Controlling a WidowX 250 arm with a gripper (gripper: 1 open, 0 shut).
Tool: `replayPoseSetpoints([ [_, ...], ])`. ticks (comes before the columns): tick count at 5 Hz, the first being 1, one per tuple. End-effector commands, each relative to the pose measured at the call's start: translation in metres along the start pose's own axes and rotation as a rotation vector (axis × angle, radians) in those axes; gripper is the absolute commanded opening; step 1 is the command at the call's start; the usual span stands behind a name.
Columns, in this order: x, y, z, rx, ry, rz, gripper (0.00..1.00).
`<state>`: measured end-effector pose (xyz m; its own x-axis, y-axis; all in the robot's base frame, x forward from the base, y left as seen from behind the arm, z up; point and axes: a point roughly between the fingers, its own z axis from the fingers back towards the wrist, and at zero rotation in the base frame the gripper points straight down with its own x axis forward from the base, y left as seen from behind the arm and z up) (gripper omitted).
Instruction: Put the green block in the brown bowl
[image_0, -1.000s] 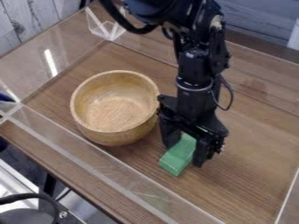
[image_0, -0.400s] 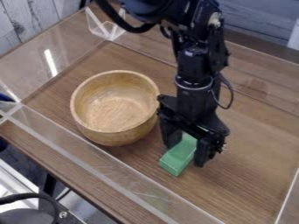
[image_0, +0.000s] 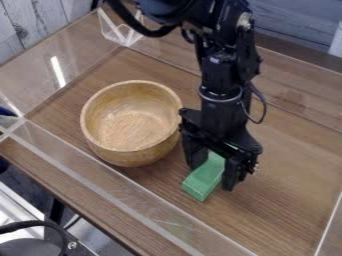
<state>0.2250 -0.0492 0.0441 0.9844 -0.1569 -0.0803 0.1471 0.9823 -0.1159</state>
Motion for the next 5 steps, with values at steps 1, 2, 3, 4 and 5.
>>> replayPoseSetpoints([
  [1,0.0064,0.0004,0.0135,-0.003,-0.057,0.0,1.0],
  [2,0.0064,0.0004,0.0134,-0.006,-0.057,0.004,1.0],
  [3,0.0074,0.0013,0.0104,-0.008,-0.054,0.009,0.0],
  [4,0.0073,0.0012,0.0112,-0.011,-0.052,0.011,0.0],
  [5,0.007,0.0018,0.02,-0.012,-0.057,0.012,0.0],
])
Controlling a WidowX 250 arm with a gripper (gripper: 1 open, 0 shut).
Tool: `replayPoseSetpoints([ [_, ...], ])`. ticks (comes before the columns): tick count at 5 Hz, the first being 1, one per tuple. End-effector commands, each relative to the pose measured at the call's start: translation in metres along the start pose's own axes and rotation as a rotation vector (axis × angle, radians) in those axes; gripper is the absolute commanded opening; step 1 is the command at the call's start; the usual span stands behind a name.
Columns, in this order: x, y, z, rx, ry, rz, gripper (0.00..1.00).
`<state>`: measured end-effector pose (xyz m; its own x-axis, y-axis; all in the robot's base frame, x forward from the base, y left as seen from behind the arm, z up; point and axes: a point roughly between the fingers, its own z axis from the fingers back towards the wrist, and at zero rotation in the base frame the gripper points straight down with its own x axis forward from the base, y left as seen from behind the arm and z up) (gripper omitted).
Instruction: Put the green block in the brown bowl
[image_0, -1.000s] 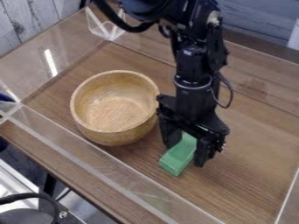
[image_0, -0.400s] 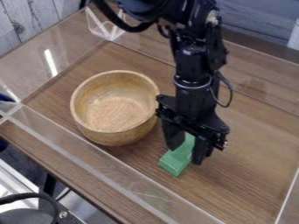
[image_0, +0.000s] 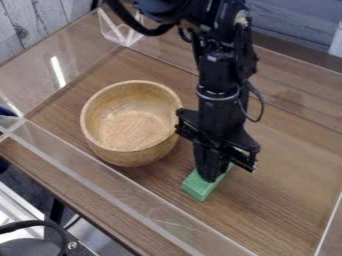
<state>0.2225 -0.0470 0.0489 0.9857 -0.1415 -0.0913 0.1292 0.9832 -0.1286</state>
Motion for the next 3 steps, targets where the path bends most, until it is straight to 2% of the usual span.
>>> replayPoseSetpoints([
  [1,0.01,0.001,0.027,0.001,-0.079,-0.004,0.0],
  [3,0.015,0.009,0.079,0.006,-0.142,0.012,0.0],
])
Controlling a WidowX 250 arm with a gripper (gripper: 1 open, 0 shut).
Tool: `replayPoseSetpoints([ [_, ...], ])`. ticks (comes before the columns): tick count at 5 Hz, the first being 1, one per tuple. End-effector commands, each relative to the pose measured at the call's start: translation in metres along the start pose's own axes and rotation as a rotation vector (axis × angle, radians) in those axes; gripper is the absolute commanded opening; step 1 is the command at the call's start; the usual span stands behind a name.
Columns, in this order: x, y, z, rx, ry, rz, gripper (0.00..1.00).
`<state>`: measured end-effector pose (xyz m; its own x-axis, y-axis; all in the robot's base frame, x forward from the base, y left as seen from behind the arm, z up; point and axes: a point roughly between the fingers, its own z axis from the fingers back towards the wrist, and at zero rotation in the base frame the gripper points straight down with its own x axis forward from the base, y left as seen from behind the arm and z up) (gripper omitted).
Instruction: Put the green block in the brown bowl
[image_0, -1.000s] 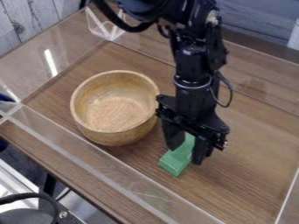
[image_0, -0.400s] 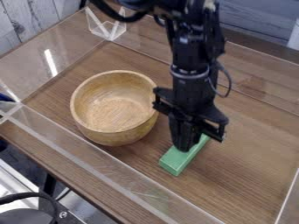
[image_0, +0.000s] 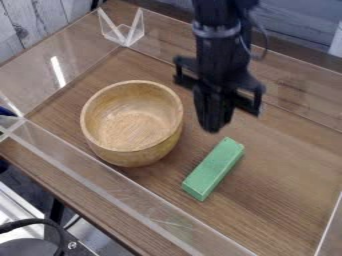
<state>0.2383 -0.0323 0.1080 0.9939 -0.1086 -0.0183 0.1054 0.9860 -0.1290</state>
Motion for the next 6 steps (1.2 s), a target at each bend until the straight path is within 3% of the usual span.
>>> replayPoseSetpoints([
  [1,0.007,-0.002,-0.002,0.011,-0.054,-0.03,1.0],
  [2,0.006,-0.002,-0.02,0.016,-0.038,-0.044,1.0],
  [6,0.007,-0.002,-0.062,0.044,0.001,-0.054,1.0],
])
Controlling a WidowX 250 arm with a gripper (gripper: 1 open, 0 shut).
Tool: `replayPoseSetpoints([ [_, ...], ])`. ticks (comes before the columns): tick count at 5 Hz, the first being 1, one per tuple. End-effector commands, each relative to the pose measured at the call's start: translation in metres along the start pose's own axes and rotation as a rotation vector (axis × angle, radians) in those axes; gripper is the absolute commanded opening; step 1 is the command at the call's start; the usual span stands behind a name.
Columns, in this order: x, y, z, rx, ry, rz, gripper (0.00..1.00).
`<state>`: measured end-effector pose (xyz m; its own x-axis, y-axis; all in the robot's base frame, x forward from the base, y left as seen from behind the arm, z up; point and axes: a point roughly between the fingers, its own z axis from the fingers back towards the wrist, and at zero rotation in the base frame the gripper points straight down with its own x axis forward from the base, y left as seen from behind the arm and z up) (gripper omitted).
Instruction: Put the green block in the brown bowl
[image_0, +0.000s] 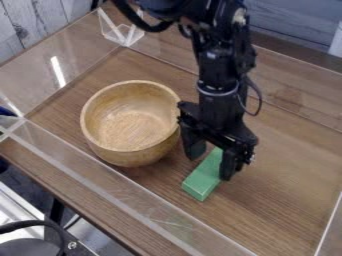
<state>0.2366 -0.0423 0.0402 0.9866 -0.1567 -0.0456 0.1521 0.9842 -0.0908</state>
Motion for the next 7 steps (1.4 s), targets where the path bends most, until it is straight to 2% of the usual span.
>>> replayPoseSetpoints([
  [1,0.007,0.001,0.002,0.005,-0.027,-0.002,0.0],
  [2,0.007,0.001,0.005,0.002,-0.025,-0.001,0.0],
  [5,0.007,0.002,0.03,-0.008,-0.045,-0.001,0.0],
  [7,0.016,0.009,0.079,-0.009,-0.106,0.016,0.0],
])
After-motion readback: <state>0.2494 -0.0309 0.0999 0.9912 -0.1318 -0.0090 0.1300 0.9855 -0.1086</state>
